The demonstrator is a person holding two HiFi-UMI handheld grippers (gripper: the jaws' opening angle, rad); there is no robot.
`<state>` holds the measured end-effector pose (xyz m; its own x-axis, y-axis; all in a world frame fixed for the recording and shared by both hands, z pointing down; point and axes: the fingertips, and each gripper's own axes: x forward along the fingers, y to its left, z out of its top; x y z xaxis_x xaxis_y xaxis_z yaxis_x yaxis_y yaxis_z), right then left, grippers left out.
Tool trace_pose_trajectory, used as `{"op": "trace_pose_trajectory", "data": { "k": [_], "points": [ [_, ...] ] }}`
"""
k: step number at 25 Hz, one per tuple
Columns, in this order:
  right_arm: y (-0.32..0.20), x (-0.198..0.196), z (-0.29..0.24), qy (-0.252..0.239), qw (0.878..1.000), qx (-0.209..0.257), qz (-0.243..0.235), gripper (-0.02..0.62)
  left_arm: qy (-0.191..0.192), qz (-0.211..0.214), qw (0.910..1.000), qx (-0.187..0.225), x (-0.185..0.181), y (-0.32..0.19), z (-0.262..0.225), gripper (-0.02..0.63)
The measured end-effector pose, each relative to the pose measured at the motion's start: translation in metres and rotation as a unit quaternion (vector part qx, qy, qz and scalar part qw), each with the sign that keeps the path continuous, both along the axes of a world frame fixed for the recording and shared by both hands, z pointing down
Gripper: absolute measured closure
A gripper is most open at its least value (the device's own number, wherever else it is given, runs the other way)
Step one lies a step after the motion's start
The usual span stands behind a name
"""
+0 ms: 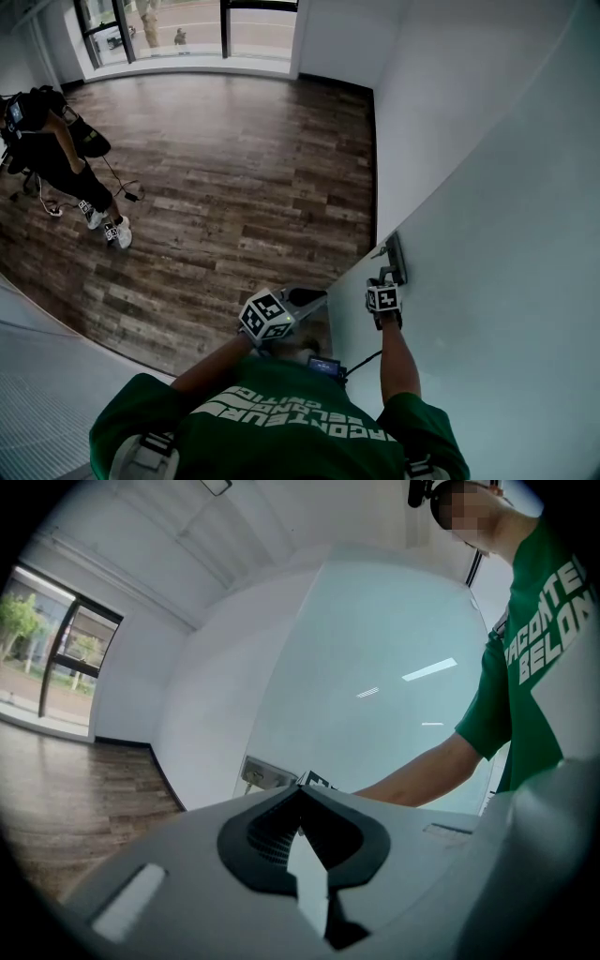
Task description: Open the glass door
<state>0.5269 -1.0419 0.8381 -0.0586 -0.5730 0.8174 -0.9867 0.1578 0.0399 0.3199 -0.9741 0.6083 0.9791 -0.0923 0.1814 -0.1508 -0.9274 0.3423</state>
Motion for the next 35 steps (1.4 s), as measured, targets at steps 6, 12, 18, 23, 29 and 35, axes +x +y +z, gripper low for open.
{"op": "trace_pose_trajectory", "data": {
  "k": [6,12,18,23,29,35],
  "points": [
    [-0.002,0.021,0.001,-0.004,1.000,-0.007,0.013,0.611,0.002,0.001,1.0000,-0.002,0.022,-0.003,-0.005,0.590],
    [-0.001,0.049,0.004,-0.005,0.999,-0.011,0.034,0.611,0.000,-0.001,1.0000,-0.002,0.042,-0.003,-0.004,0.590],
    [-0.003,0.072,0.000,0.000,0.999,-0.011,0.053,0.611,-0.004,-0.011,0.9999,-0.002,0.049,-0.014,-0.008,0.589],
    [-0.001,0.088,0.002,0.001,0.998,-0.011,0.064,0.611,-0.006,-0.017,0.9998,0.000,0.051,-0.019,-0.008,0.589],
    [0.000,0.107,0.005,0.001,0.997,-0.010,0.076,0.611,-0.008,-0.019,0.9998,0.003,0.059,-0.023,-0.005,0.591],
    [0.000,0.122,0.004,0.000,0.996,-0.012,0.086,0.611,-0.008,-0.022,0.9997,0.003,0.067,-0.029,-0.007,0.591]
  ]
}}
